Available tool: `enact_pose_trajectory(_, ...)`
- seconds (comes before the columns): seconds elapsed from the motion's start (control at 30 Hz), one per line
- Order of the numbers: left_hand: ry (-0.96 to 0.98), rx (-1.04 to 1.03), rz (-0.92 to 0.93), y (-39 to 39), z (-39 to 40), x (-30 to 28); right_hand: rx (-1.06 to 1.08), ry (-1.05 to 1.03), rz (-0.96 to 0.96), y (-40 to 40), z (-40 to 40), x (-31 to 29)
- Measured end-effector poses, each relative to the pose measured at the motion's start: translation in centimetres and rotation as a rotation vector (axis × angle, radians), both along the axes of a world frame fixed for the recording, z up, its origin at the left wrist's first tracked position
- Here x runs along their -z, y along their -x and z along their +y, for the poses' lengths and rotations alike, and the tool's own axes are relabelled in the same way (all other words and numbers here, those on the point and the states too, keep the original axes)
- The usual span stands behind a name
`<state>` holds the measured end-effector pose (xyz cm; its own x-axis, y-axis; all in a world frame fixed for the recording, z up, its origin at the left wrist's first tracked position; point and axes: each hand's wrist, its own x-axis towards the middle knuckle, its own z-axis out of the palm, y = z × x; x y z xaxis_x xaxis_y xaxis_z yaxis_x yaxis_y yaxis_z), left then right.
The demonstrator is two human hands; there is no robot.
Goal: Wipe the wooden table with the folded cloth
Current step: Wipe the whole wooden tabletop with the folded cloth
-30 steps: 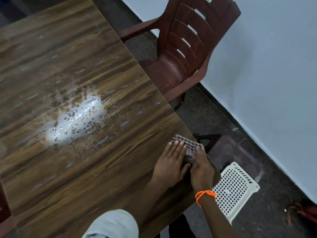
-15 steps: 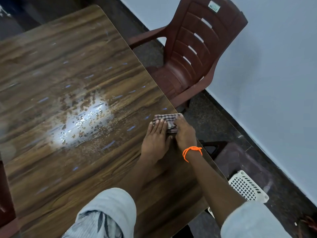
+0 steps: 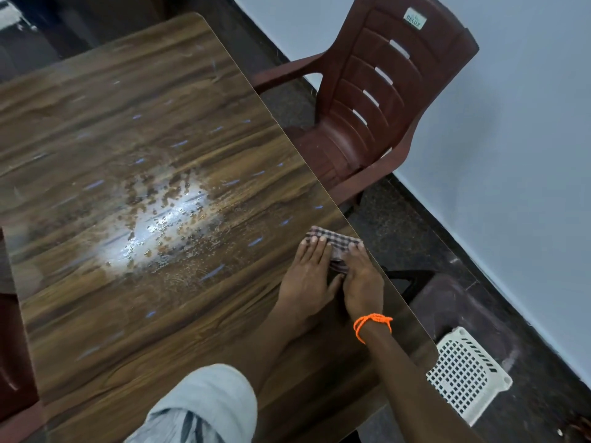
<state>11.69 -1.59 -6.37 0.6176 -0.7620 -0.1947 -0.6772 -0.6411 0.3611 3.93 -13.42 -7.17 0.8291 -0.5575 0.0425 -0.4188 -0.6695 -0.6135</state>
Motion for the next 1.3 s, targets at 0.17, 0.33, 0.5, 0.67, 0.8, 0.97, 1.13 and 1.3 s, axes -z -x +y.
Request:
enact_pose_trajectory(0.17,-0.039,-0.01,-0.029,-3.5,-1.1,-0.2,0.023,-0.026,-0.006,-4.6,-1.0,0.0)
enact_pose_trajectory(0.33,-0.075,-0.094,-0.042,-2.9,2.7,0.0,-0.096,-0.01,0.005,-5.5,1.4,0.5)
enact_pose_trajectory(0.5,-0.042,-0.197,-0.043,1.7,7.5,0.4,-0.235,-0.015,-0.027,-2.4,5.1,0.8)
enact_pose_trajectory(0.67,0.022,-0.213,0.051,5.6,7.1,0.3,-0.245,0.021,-0.015,1.6,4.3,1.3)
enact_pose_trajectory(0.8,0.052,-0.161,0.059,3.1,5.6,0.5,-0.112,0.036,-0.052,0.4,3.3,1.6)
enact_pose_trajectory(0.97,0.055,-0.21,0.006,0.2,7.2,0.9,-0.125,-0.04,-0.047,-3.9,5.0,1.2)
enact_pose_trajectory(1.13,0.079,-0.353,0.004,1.7,12.1,1.1,-0.341,-0.046,-0.034,-4.5,9.2,0.4)
enact_pose_trajectory(1.3,0.102,-0.401,-0.005,7.4,15.1,1.2,-0.474,-0.004,-0.035,0.1,11.1,0.5)
